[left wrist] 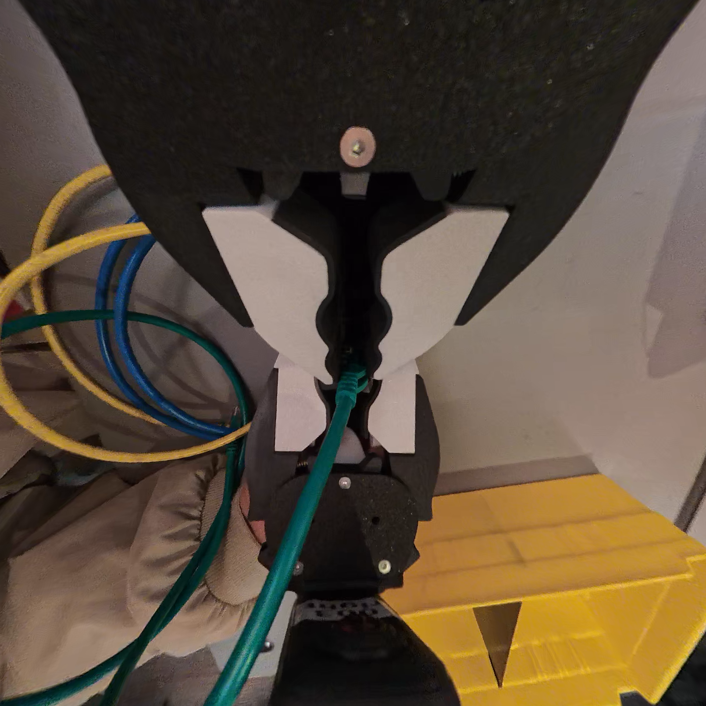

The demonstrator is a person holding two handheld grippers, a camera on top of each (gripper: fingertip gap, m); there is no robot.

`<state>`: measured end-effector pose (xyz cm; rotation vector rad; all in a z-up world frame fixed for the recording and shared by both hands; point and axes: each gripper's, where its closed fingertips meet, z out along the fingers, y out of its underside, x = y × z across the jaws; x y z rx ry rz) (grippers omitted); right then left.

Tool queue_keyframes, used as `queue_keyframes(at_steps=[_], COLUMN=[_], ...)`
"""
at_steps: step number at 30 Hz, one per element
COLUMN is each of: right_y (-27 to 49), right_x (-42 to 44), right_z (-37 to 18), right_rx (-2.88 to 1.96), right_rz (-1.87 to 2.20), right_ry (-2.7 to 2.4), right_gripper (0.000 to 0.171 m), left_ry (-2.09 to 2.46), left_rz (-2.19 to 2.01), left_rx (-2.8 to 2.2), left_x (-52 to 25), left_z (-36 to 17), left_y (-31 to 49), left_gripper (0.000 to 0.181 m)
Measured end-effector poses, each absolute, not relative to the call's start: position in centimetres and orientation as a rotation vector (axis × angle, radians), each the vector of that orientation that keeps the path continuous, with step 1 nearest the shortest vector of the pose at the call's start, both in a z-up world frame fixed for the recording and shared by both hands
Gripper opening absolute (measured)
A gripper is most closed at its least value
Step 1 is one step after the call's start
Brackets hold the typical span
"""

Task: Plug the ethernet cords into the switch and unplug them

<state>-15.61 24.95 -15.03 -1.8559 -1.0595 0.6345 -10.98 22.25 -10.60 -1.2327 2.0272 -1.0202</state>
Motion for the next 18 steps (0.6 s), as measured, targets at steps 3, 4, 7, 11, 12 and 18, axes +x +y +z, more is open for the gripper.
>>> queue_keyframes(at_steps=[3,4,7,11,12,18], right_y=[24.8,24.7,24.6,24.6,24.7,25.1], right_x=[-15.7,-15.8,-15.8,-16.0,-15.8,-15.4], right_z=[-14.8,-14.8,-15.9,-16.0,-16.2,-16.0], right_rx=[-1.832,-1.831,-1.868,-1.868,-1.883,-1.838], right_rz=[0.598,0.582,0.52,0.528,0.496,0.485], right_ry=[-1.093,-1.1,-1.151,-1.145,-1.155,-1.132], right_gripper=[0.027,0.027,0.027,0.027,0.027,0.028], left_ry=[2.038,2.052,2.13,2.145,2.153,2.084], left_rz=[-0.969,-0.967,-0.879,-0.839,-0.826,-0.815], left_rx=[-1.176,-1.177,-1.187,-1.161,-1.167,-1.191], left_x=[-11.2,-11.3,-12.0,-12.2,-12.2,-11.8], left_z=[-10.3,-10.4,-11.4,-11.5,-11.7,-11.6], left_y=[22.0,21.8,21.9,22.0,22.1,22.3], left_gripper=[0.013,0.013,0.013,0.013,0.013,0.012])
